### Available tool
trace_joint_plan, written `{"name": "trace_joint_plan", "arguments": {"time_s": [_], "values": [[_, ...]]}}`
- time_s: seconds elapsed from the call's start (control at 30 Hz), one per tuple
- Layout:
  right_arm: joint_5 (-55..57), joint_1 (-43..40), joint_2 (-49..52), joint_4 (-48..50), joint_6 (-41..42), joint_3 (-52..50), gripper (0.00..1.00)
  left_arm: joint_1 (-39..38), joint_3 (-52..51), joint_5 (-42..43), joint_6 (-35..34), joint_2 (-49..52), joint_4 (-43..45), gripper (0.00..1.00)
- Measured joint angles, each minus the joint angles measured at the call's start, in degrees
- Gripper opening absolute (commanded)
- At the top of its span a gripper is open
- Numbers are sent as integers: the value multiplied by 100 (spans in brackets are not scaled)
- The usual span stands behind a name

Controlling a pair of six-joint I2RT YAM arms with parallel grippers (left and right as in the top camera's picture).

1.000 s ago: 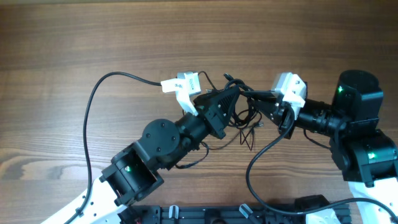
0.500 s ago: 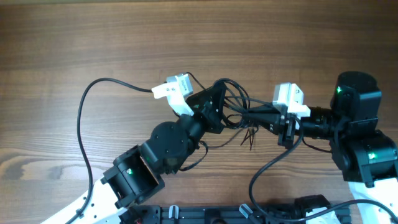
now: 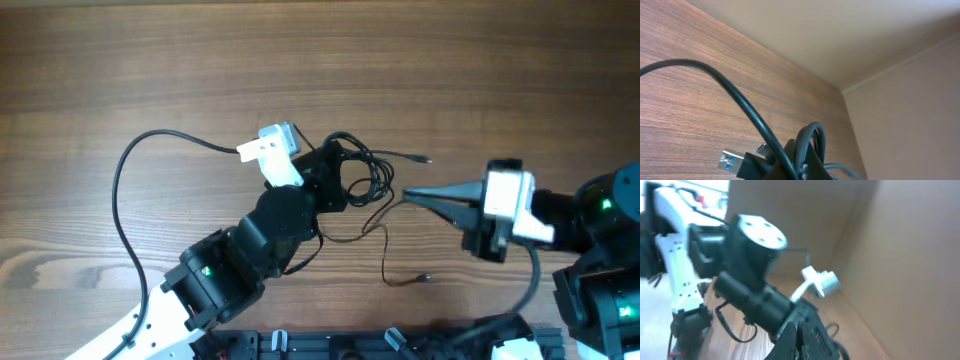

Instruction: Untangle cables

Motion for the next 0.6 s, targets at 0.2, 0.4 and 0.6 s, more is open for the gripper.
{"name": "trace_joint_plan", "arguments": {"time_s": [0.2,0.4,0.6], "values": [[1029,0,11,-1373,-223,24,50,0,-2,52,-20,-81,334,4],[1495,0,369,-1840,291,24,54,0,-9,483,-17,-87,750,4],[1567,0,977,-1891,708,24,49,0,-11,833,-17,-87,994,4]]}}
